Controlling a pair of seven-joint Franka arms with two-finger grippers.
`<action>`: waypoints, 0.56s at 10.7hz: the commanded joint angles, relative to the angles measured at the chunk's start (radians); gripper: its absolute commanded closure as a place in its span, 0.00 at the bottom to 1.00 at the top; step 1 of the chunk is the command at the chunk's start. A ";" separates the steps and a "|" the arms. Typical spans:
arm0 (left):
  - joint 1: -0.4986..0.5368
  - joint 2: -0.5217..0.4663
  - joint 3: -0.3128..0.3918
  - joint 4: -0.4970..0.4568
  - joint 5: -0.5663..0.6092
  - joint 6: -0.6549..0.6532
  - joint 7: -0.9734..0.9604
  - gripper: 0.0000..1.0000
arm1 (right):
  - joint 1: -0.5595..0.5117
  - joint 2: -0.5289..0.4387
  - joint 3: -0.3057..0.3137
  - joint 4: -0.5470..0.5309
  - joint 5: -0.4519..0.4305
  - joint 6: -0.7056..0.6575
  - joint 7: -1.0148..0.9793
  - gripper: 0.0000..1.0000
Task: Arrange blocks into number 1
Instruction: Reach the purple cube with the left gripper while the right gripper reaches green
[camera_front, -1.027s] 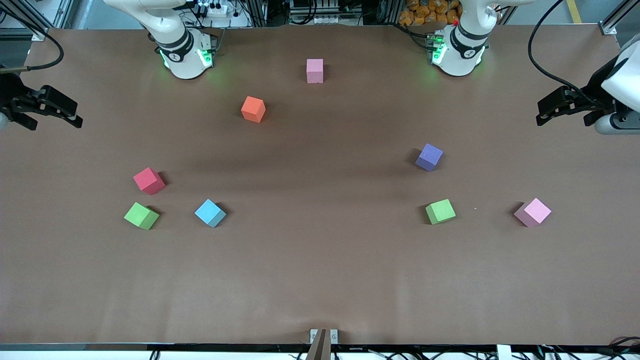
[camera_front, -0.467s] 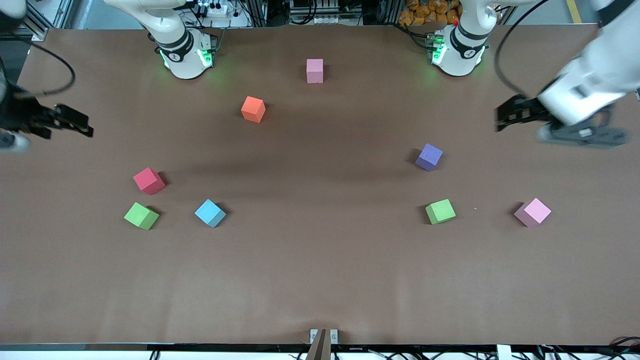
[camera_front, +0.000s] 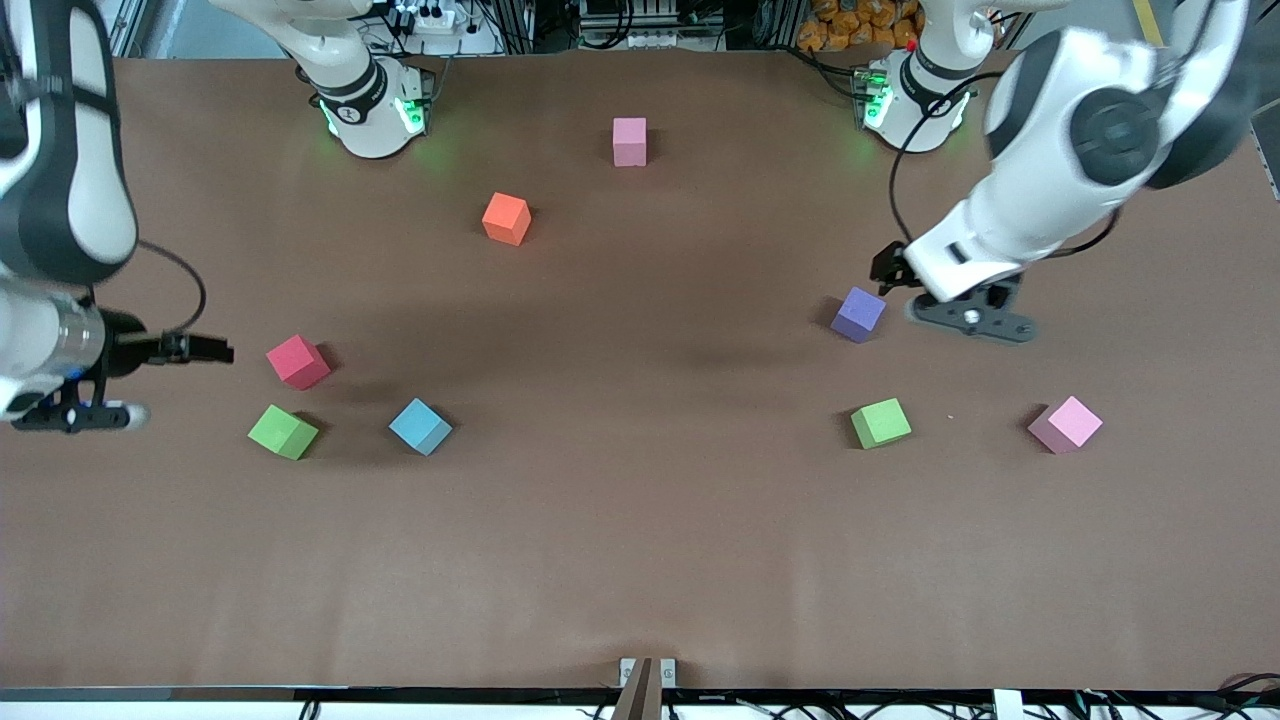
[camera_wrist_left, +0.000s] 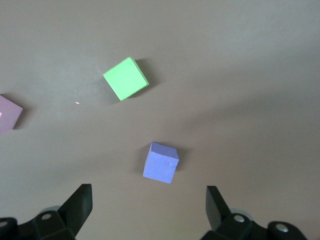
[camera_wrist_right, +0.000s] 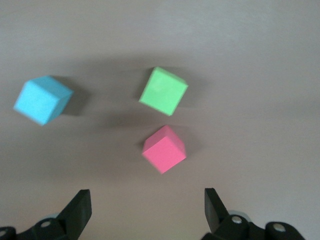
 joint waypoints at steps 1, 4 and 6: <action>0.008 -0.027 -0.021 -0.194 0.043 0.165 0.023 0.00 | -0.080 0.029 0.014 -0.041 0.027 0.121 0.074 0.00; 0.008 -0.026 -0.041 -0.303 0.046 0.238 0.023 0.00 | -0.060 0.040 0.014 -0.153 0.027 0.382 0.363 0.00; 0.008 -0.006 -0.061 -0.386 0.047 0.350 0.023 0.00 | -0.026 0.091 0.014 -0.153 0.011 0.436 0.488 0.00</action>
